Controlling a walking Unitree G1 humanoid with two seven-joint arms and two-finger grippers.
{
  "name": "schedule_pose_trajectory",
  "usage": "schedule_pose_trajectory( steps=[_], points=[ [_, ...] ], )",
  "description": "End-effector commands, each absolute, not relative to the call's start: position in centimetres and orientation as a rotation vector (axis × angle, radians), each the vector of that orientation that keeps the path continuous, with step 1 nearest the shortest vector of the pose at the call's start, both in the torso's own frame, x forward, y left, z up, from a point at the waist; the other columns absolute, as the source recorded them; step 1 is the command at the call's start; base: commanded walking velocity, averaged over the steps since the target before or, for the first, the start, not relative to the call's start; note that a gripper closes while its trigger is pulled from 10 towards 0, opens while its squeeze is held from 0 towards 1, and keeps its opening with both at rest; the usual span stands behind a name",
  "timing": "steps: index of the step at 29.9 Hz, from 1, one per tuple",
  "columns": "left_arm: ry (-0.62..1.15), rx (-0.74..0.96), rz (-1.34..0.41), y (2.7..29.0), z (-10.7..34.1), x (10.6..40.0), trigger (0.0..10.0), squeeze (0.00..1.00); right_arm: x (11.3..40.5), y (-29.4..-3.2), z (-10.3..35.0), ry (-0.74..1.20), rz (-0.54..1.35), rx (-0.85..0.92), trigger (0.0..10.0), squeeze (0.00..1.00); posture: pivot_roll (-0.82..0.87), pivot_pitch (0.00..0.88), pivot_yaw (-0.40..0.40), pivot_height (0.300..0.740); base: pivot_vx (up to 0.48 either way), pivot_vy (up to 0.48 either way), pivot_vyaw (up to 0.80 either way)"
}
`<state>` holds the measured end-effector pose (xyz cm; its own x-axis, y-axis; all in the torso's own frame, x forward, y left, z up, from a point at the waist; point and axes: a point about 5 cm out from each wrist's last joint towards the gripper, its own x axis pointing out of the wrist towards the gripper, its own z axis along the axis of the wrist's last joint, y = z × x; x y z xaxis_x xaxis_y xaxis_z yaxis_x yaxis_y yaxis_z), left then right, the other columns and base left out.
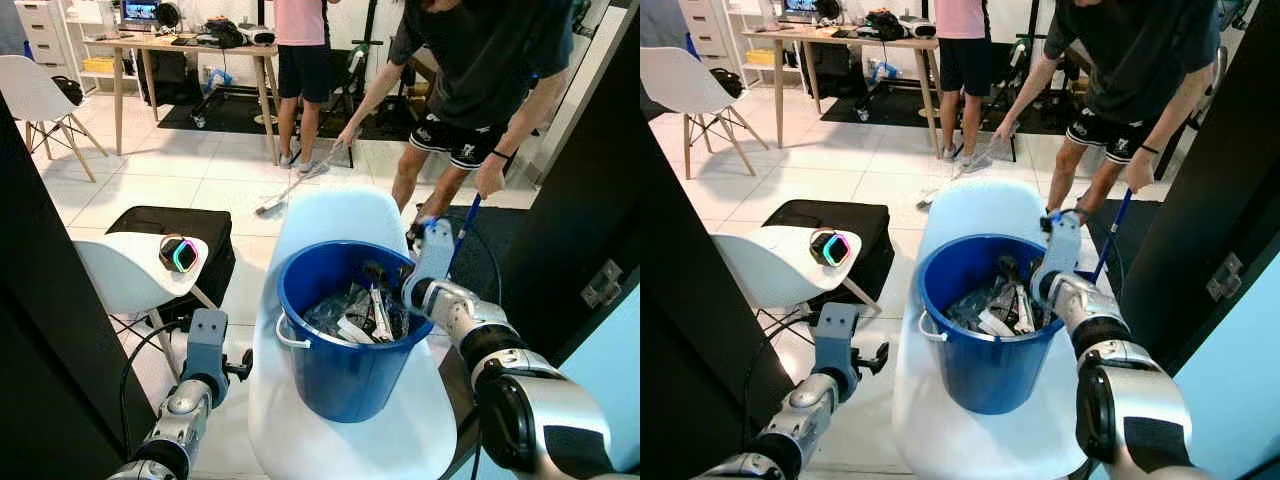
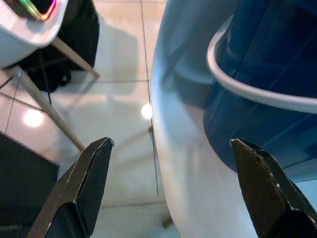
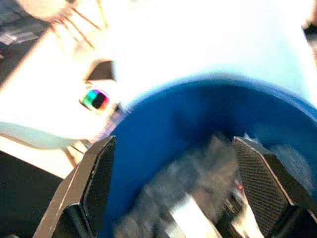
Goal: Clean up the room
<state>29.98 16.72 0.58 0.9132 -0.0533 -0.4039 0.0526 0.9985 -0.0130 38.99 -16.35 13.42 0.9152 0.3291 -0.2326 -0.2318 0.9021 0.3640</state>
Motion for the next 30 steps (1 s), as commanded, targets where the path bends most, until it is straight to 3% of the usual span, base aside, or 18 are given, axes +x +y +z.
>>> schedule_pose_trajectory(
  steps=[1, 3, 7, 11, 19, 23, 28, 30],
  points=[
    [0.462, -0.018, -0.028, 17.0, 0.0, 29.5, 10.0, 0.00, 38.7, -16.1, 13.1, 0.270, 0.329, 0.364, 10.0, 0.00, 0.01, 0.000, -0.057, 0.740, 0.000, 0.000, 0.00],
    [0.462, -0.018, -0.028, 17.0, 0.0, 29.5, 10.0, 0.00, 38.7, -16.1, 13.1, 0.270, 0.329, 0.364, 10.0, 0.00, 0.01, 0.000, -0.057, 0.740, 0.000, 0.000, 0.00],
    [0.499, -0.016, 0.038, 18.9, -0.7, 28.8, 10.0, 0.00, 37.1, -13.6, 13.9, 0.135, 0.680, 0.494, 10.0, 0.00, 0.01, 0.000, -0.060, 0.740, -0.456, 0.000, 0.00],
    [0.513, -0.003, 0.053, 19.5, -0.9, 28.5, 10.0, 0.00, 35.8, -13.0, 12.5, 0.167, 0.798, 0.495, 10.0, 0.00, 0.01, 0.000, -0.061, 0.740, -0.480, 0.000, 0.00],
    [0.533, 0.009, 0.063, 19.8, -1.3, 28.0, 10.0, 0.00, 34.3, -13.7, 9.6, 0.242, 0.812, 0.504, 10.0, 0.00, 0.01, 0.000, -0.062, 0.740, -0.480, 0.000, 0.00],
    [0.574, 0.023, 0.066, 20.0, -2.1, 27.1, 10.0, 0.00, 32.2, -14.5, 7.9, 0.254, 0.878, 0.574, 10.0, 0.00, 0.00, 0.000, -0.057, 0.740, -0.417, 0.000, 0.00],
    [0.589, 0.028, 0.065, 20.0, -2.4, 26.8, 10.0, 0.00, 31.8, -15.1, 6.9, 0.285, 0.821, 0.587, 10.0, 0.00, 0.00, 0.000, -0.054, 0.740, -0.416, 0.000, 0.00],
    [0.606, 0.032, 0.062, 19.9, -2.7, 26.4, 10.0, 0.00, 31.1, -15.9, 4.9, 0.368, 0.713, 0.577, 10.0, 0.00, 0.00, 0.000, -0.054, 0.740, -0.414, 0.000, 0.00]
  ],
)
